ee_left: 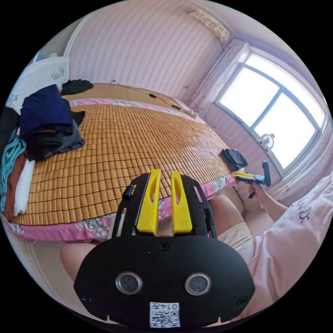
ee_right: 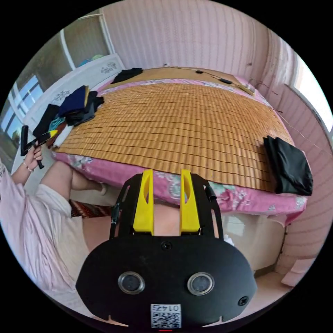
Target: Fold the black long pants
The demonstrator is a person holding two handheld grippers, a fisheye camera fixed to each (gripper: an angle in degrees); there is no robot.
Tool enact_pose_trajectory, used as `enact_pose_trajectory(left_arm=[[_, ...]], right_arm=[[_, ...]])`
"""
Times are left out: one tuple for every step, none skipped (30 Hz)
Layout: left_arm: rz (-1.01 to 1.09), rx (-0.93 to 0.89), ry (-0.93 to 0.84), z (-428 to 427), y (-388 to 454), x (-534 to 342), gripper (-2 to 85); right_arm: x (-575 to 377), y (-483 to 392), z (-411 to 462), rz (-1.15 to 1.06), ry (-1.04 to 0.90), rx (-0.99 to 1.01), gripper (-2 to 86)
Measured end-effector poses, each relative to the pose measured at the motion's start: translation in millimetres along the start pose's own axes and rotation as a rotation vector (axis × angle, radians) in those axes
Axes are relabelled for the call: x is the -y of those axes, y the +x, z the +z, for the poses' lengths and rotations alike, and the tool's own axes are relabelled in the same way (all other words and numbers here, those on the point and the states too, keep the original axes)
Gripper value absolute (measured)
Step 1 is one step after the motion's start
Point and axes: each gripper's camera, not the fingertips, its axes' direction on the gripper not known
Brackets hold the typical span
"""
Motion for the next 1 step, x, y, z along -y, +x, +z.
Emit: enact_pose_trajectory(left_arm=[[-0.033, 0.02, 0.054, -28.1, -12.5, -13.4, 5.7]], right_arm=[[9.4, -40.5, 8.4, -0.071, -0.005, 0.067, 11.8]])
